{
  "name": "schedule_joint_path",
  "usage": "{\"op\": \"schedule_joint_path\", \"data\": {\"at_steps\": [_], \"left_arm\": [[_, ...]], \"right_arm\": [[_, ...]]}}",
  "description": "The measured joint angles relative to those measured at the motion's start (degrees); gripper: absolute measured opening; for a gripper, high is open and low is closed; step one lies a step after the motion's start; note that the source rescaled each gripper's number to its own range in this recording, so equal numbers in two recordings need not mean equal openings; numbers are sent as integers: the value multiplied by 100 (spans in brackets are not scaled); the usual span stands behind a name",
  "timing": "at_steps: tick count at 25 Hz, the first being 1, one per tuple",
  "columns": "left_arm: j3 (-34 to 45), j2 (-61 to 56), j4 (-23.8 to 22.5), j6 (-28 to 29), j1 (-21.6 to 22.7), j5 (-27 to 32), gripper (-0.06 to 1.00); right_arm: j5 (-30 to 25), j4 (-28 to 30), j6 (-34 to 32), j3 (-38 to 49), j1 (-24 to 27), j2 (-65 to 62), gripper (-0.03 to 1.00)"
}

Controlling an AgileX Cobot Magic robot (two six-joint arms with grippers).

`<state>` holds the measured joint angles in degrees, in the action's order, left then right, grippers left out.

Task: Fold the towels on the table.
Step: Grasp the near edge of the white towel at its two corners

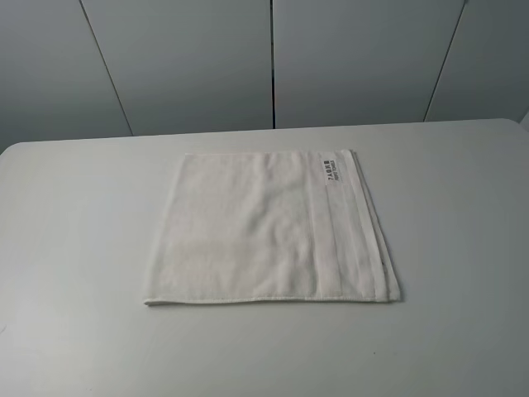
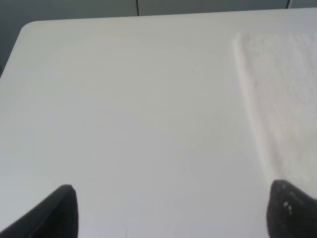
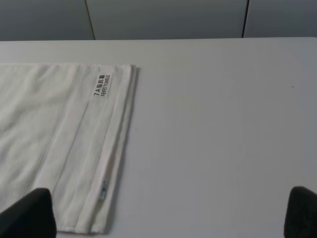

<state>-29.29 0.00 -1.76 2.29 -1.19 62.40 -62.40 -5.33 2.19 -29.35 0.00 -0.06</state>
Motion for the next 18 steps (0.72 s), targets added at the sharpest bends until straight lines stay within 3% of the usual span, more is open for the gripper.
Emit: {"op": "schedule_joint_path", "data": {"at_steps": [18], "left_arm": [[0,0,0,0,0,0,99]], "right_arm": [[0,0,0,0,0,0,100]]}}
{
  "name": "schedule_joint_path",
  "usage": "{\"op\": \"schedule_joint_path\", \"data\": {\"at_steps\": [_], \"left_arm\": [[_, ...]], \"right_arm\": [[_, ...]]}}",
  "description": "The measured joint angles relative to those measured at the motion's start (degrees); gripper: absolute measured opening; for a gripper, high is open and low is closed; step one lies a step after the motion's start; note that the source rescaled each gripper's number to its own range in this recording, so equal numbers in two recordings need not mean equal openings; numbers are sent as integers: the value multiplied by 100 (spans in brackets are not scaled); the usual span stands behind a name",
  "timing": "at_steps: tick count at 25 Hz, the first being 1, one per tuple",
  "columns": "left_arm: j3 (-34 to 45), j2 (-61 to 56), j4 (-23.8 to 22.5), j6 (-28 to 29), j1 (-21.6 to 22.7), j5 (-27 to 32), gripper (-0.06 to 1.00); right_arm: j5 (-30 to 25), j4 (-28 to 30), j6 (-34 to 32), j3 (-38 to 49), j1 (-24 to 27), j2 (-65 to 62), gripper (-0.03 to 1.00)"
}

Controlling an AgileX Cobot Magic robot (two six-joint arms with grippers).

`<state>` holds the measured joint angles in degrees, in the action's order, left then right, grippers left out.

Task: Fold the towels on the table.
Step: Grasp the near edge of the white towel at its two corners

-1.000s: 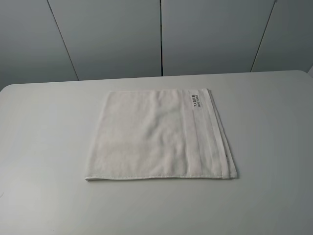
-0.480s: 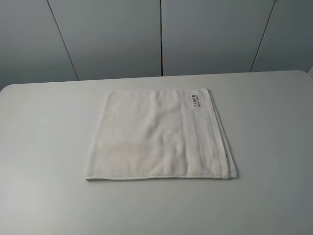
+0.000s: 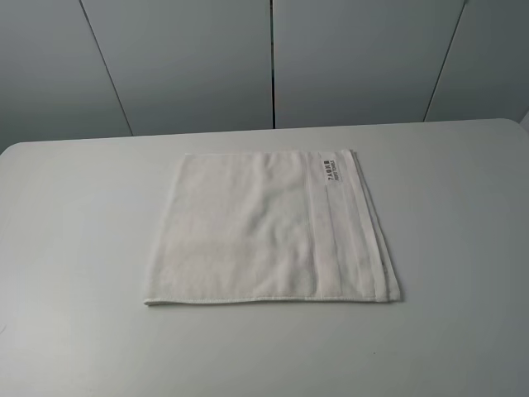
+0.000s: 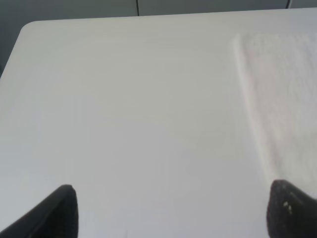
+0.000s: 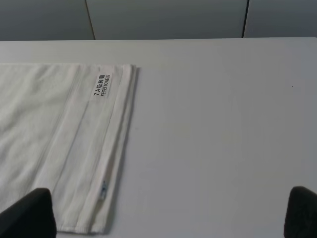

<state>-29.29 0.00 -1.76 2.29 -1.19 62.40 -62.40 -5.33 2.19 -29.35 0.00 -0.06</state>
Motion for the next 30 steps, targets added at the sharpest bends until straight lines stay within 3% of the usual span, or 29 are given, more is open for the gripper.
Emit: {"op": "schedule_joint_path", "data": {"at_steps": [30], "left_arm": [[-112,16,-101,-187,0,20,99]], "right_arm": [[-106,-59,-156,-297,0,15,100]]}}
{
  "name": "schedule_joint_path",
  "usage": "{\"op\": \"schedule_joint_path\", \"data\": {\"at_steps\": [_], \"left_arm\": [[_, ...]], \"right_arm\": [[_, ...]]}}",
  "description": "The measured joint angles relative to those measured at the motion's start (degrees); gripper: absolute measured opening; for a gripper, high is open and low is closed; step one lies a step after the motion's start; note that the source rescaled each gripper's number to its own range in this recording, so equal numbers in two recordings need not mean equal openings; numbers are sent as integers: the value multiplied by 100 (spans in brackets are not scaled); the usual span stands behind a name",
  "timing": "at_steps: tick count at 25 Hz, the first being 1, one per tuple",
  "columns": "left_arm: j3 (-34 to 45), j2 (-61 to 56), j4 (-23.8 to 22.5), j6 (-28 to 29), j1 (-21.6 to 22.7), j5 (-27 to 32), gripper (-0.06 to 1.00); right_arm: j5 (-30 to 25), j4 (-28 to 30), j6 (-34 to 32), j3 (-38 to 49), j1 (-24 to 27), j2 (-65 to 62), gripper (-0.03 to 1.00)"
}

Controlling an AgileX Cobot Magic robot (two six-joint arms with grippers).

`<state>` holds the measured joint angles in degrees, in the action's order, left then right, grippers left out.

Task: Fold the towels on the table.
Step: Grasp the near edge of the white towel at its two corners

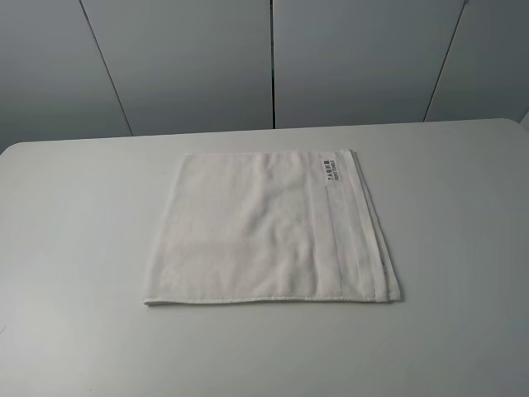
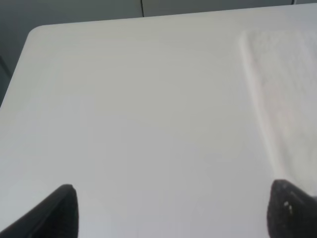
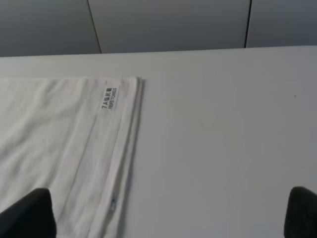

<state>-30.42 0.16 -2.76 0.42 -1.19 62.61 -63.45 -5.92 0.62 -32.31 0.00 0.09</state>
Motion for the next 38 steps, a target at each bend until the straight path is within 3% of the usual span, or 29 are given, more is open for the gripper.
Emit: {"op": "schedule_joint_path", "data": {"at_steps": [5,8,12,15,19,23,28,33,38], "left_arm": [[-496,652,-10,-360,0,-12,99],[-939,1361,-10,-712,0,-23,99],[-1557,2548,160,-1374,0,-13,99],[-1937,3511,535,-1952,0,-13,99],[-2144,4662,1017,-2989,0,-35,99],[-2153,5605,1178,-3754,-65,-76,99],[-2163,6522,1082,-4185,-809,-303,99],[-2163,7320,420,-4224,-1815,-423,98],[-2165,8243,162,-4234,-2663,-692,98]], "right_arm": [[-79,52,-62,-435,0,808,100],[-1,35,291,-763,0,1607,100],[148,-274,1194,-1174,0,2699,100],[203,-659,1883,-1467,0,3591,100],[225,-1461,3138,-1754,0,4632,100],[226,-2009,4116,-1842,-293,5533,100],[343,-1988,4518,-1855,-1107,6454,100],[565,-1766,4542,-1855,-1680,7151,100],[743,-1276,4552,-1858,-2181,7611,100]]}}
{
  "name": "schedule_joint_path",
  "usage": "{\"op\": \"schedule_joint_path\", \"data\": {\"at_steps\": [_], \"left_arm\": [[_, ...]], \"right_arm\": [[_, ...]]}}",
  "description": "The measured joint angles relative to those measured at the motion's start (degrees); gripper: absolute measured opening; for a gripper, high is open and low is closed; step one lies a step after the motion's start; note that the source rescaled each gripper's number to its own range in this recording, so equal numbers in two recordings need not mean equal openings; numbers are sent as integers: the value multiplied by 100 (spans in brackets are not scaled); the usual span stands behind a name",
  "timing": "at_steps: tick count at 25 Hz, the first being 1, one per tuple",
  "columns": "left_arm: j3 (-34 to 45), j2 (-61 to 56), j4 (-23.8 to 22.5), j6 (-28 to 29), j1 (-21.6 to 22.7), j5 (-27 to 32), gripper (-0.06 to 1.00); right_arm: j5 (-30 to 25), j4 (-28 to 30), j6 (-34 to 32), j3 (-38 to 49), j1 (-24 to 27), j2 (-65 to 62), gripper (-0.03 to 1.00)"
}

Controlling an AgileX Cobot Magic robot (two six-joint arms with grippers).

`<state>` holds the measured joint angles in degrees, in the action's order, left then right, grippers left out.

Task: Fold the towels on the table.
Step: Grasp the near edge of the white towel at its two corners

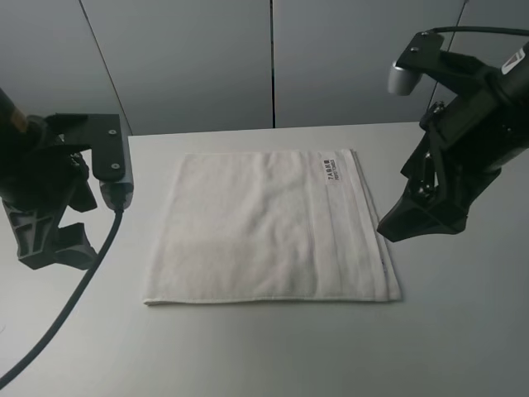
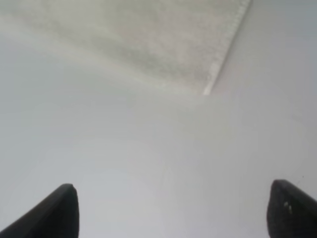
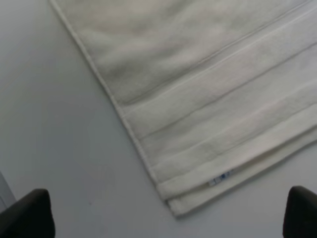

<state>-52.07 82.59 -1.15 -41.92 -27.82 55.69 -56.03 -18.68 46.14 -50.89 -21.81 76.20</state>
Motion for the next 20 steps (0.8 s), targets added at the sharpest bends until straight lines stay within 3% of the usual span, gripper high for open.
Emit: {"op": "schedule_joint_path", "data": {"at_steps": [3,8,20], "left_arm": [[0,581,-292,0,-423,-113,98],[-10,1528,-388,0,-736,-501,98],[-10,2582,-323,-11,-804,-1198,98]], "right_arm": [[28,166,0,0,-310,174,100],[125,262,-48,-9,-567,393,100],[188,590,-116,-9,-605,416,100]]}}
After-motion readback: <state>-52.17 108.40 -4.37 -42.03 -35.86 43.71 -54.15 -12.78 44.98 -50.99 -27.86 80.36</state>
